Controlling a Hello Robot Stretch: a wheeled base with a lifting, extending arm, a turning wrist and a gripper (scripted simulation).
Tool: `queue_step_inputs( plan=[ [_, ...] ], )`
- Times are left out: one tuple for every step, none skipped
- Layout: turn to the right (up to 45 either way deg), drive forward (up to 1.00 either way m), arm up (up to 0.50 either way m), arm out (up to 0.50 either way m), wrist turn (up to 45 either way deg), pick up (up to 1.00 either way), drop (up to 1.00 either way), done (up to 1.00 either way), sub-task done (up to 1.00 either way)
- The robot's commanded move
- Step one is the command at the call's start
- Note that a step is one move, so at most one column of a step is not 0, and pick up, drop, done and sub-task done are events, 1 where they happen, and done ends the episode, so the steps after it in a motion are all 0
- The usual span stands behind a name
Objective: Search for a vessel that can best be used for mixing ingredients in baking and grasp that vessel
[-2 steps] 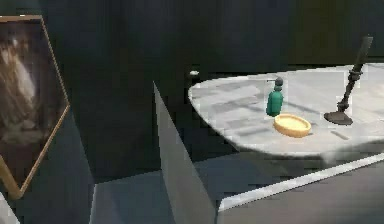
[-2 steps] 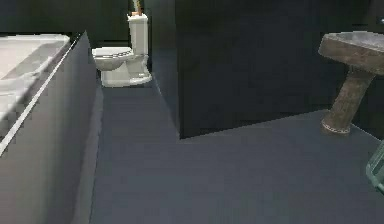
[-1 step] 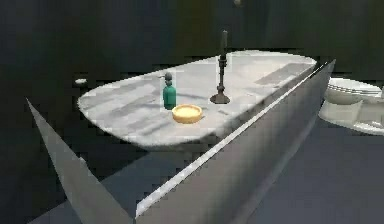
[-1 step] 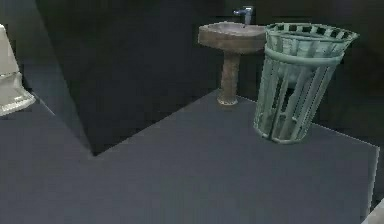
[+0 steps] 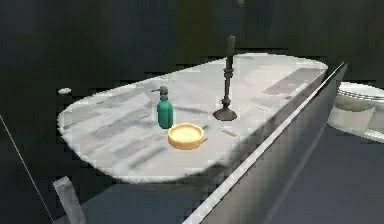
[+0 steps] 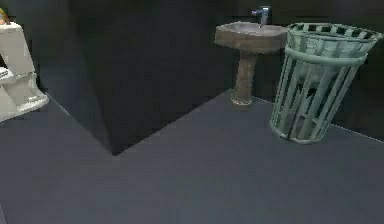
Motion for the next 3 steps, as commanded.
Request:
queue_step_inputs(
  plan=[
    [42.0, 0.00, 0.00, 0.00, 0.0, 0.00, 0.00, 0.00, 0.00],
    [0.0, 0.15, 0.00, 0.00, 0.0, 0.00, 0.00, 0.00, 0.00],
    [-45.0, 0.00, 0.00, 0.00, 0.0, 0.00, 0.00, 0.00, 0.00]
  ],
)
